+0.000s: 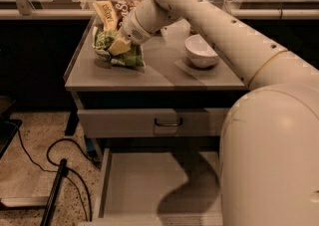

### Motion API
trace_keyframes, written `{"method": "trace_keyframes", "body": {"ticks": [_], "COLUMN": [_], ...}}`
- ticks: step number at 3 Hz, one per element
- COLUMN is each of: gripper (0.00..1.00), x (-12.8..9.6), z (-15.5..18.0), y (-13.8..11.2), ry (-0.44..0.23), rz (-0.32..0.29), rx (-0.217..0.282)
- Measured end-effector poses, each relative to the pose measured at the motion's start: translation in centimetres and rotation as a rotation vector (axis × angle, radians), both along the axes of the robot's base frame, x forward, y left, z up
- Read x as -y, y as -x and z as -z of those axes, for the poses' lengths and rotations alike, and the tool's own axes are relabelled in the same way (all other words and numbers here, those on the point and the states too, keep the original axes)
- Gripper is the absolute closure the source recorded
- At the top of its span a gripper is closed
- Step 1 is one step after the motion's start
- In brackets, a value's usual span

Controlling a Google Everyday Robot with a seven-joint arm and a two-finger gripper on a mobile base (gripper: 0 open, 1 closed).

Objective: Pick green jalapeno chip bag from middle drawer and place on counter

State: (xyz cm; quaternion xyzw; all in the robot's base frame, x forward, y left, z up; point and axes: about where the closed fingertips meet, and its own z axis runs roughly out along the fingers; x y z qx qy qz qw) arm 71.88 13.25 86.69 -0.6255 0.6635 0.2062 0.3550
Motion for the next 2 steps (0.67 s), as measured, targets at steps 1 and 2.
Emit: {"method": "trace_keyframes", "body": {"ticks": [1,2], "gripper": [0.58,0.36], "x": [0.00,-0.01], "z": [0.00,0.01], "y": [0.00,0.00], "ry": [0.000,0.000], "rz": [0.000,0.000], "rx": [0.000,0.000]}}
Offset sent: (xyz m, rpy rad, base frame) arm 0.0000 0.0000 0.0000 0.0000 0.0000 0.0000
